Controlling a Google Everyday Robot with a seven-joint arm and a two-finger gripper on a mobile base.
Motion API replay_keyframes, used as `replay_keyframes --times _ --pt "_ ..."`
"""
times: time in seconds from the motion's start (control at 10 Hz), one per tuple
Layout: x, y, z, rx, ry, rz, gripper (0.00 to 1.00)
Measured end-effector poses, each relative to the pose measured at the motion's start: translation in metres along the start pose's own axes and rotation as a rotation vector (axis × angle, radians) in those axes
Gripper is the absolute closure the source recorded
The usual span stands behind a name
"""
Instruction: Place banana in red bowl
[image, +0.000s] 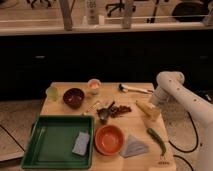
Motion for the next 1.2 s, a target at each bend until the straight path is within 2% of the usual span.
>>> replay_keyframes --times 0.4,0.5,0.8,0.9,1.0,1.2 --pt "-0.017 -0.016 0.004 0.023 -0.013 -0.029 0.21" --pt "-0.021 -0.02 0.005 0.024 -0.021 -0.039 0.27" --pt "-0.029 -0.022 0.027 -0.026 -0.042 -0.063 0.58" --pt "-0.031 -0.022 0.03 -0.034 -0.048 -0.067 0.66" --pt "-0.032 -0.021 0.035 -0.044 -0.055 -0.071 0.8" --pt "-0.032 -0.021 0.033 -0.046 -0.053 -0.072 0.95"
